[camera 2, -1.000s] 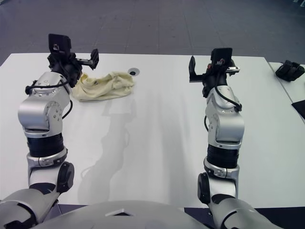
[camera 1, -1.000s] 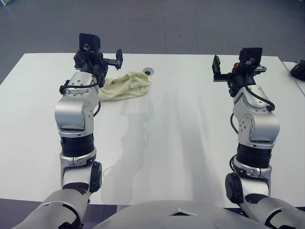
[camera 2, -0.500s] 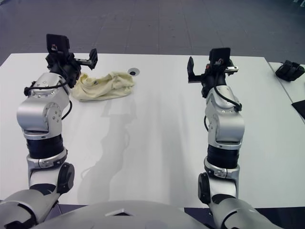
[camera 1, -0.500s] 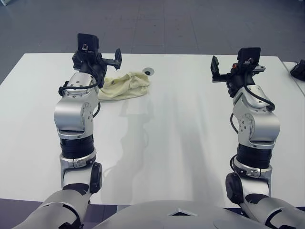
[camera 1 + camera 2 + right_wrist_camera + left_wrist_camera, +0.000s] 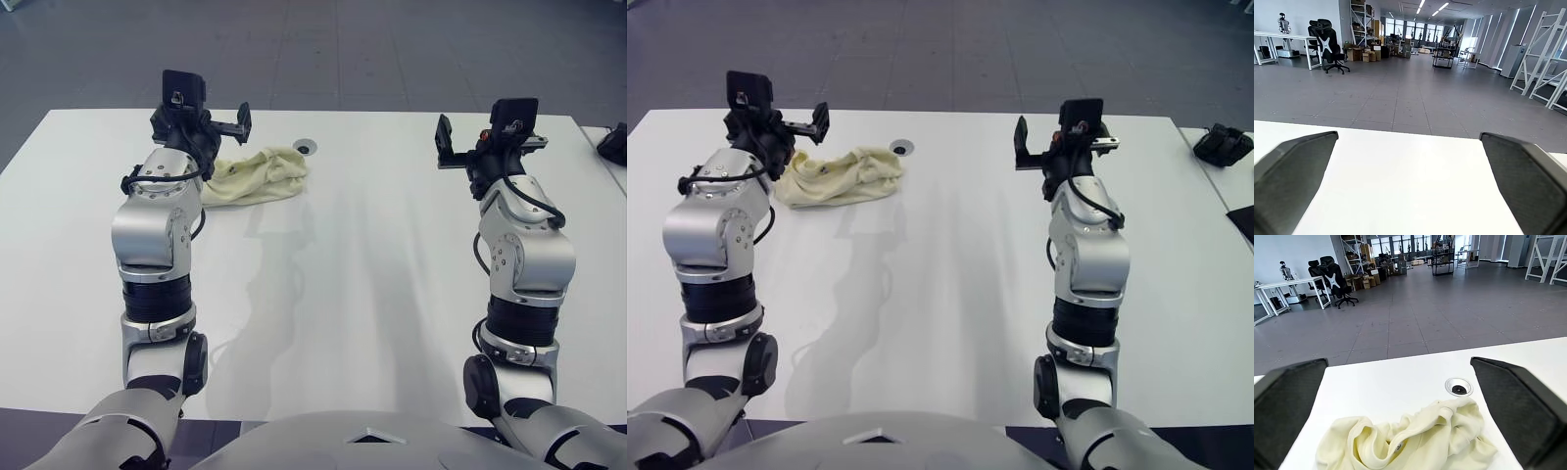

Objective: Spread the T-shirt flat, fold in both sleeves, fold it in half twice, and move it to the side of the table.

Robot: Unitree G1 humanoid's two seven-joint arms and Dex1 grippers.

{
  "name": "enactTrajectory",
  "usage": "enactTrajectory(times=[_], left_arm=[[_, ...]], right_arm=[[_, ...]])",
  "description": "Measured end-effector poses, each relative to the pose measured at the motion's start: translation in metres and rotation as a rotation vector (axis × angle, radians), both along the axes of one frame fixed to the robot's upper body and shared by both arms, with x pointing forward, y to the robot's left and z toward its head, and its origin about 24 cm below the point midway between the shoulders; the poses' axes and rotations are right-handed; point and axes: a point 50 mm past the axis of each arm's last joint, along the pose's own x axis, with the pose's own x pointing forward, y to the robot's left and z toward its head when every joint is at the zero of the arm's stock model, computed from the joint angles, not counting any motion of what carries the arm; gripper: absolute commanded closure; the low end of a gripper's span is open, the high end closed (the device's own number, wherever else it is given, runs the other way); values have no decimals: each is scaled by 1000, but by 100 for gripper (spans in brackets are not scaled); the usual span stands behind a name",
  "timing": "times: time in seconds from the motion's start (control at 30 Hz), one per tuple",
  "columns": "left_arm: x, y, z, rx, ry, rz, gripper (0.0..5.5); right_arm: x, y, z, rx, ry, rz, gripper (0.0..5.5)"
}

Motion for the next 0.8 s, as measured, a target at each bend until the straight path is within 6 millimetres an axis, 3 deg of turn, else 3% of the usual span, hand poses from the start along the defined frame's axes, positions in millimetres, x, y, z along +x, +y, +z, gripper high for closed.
enactTrajectory(times=[0.23,0.4,0.57,0.7,0.8], left_arm=[[21,11,-19,19,43,23,10],[51,26,-53,109,151,45,10],[66,35,-90,183,287,64,10],[68,45,-112,399,410,17,10],[68,52,-110,555,449,-61,10]], right_arm=[[2,-1,0,2,-11,-3,13],[2,1,-2,7,-9,2,13],[3,1,-3,9,-1,2,13],[4,1,-3,10,-5,2,13],[6,2,-1,11,-13,5,13]])
